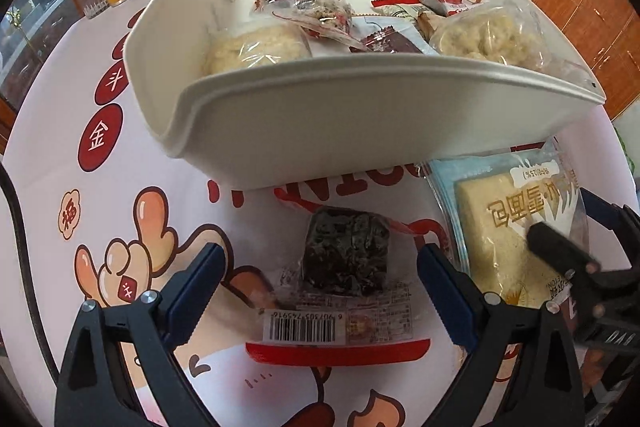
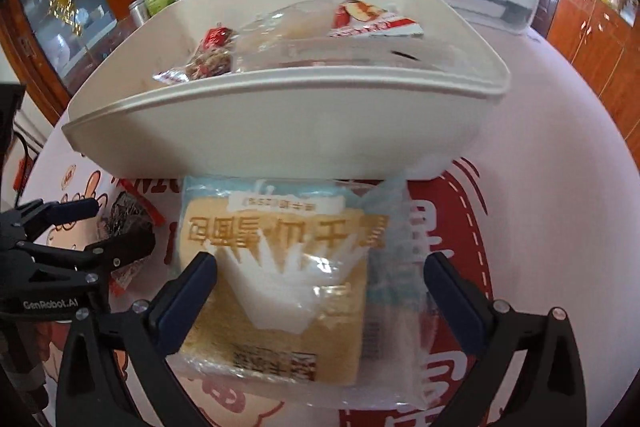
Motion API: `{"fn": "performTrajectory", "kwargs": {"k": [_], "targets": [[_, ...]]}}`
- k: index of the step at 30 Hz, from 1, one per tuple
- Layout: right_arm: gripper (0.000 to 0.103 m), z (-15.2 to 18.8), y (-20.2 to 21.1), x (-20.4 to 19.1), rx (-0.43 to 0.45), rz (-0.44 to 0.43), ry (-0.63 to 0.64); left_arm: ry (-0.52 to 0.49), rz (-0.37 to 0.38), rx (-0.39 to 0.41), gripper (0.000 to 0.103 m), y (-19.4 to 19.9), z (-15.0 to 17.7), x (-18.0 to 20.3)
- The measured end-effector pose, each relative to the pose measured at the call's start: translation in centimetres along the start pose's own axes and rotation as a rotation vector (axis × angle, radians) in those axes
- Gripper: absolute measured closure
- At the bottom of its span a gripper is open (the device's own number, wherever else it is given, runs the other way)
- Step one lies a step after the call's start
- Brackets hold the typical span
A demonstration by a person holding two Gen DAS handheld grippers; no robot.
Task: Organize snacks
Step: 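Grasp dark date cake packet with left gripper while right grasps blue-labelled bread bag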
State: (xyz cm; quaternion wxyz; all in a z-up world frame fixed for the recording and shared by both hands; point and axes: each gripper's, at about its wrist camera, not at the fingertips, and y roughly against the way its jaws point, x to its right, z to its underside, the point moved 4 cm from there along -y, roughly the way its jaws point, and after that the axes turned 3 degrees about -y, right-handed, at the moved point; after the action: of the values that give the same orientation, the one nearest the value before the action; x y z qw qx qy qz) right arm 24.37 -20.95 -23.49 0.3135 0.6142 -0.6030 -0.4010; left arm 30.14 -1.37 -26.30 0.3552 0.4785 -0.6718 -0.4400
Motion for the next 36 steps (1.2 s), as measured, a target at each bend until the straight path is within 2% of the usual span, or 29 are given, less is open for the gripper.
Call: {"fn": "performTrajectory", "kwargs": {"k": [3, 11, 17, 18, 19, 20, 22, 25, 28, 36], "targets": [[0.000, -0.1, 0.2, 1.2, 0.001, -0.042, -0.044, -0.013, -0.001, 0.005, 0.011, -0.3, -0.2, 0.3], [0.000, -0.9, -1.2, 1.9, -0.061, -0.131, -0.033, -0.089, -0.017, 0.024, 0.026, -0.1, 0.0, 1.6], [0.002, -1.3, -1.6, 0.9, -0.090, -0.153, 0.032, -0.080, -0.006, 0.034, 0.034, 0.1, 0.1, 1.7], [0.013, -1.4, -1.4, 0.5, -0.088, -0.172, 0.045, -0.077, -0.010, 0.043, 0.036, 0.3, 0.2, 1.7], [0.031, -1.5, -1.2, 0.2, -0.096, -0.212, 0.041, -0.078, -0.009, 0.052, 0.050, 0.7, 0.4, 1.7], [0.040, -1.6, -0.9, 0.0, -0.101, -0.245, 0.025, -0.084, -0.005, 0.066, 0.058, 1.0, 0.3, 1.8], [0.066, -1.8, -0.3, -0.1, -0.090, -0.269, 0.001, -0.084, -0.008, 0.070, 0.061, 1.6, 0.2, 2.1], [0.076, -2.0, 0.9, -0.3, -0.064, -0.266, 0.000, -0.069, 0.012, 0.076, 0.062, 2.0, 0.3, 1.8], [0.082, -2.3, 2.6, -0.6, -0.034, -0.260, 0.014, -0.058, 0.024, 0.090, 0.063, 3.1, 0.6, 1.7], [0.087, -2.9, 7.6, -1.3, 0.060, -0.208, 0.079, -0.046, 0.064, 0.184, 0.063, 8.8, 0.5, 1.5]]}}
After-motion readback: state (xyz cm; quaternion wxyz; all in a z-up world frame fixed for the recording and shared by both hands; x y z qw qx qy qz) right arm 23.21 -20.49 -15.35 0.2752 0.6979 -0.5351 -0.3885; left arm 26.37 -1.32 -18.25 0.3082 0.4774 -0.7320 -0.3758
